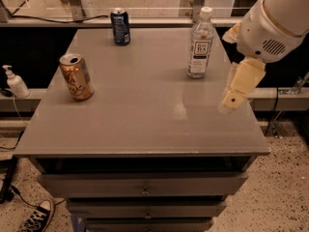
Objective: Knock pepsi can over
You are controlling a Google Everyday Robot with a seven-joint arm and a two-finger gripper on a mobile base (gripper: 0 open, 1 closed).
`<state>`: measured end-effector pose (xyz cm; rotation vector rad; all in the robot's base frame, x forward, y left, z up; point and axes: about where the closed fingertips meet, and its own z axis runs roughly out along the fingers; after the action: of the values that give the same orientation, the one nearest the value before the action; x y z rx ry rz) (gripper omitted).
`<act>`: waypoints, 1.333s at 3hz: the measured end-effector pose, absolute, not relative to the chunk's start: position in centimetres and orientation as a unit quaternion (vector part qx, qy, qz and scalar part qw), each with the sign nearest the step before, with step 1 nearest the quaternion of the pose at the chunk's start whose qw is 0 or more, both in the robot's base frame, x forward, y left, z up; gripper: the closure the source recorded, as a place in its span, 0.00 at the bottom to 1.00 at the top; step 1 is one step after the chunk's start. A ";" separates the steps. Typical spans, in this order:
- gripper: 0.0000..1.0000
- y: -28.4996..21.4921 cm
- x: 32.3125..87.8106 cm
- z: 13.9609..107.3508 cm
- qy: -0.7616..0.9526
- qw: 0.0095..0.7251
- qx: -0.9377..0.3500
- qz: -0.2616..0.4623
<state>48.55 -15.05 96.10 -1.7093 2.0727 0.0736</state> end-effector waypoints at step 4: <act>0.00 -3.5 56.2 95.7 0.719 0.326 -0.608 0.083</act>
Offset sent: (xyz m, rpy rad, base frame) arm 0.0865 0.1591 0.0035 0.2686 -0.1068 0.0540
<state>56.24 -3.50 95.70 -1.5941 1.8847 0.2185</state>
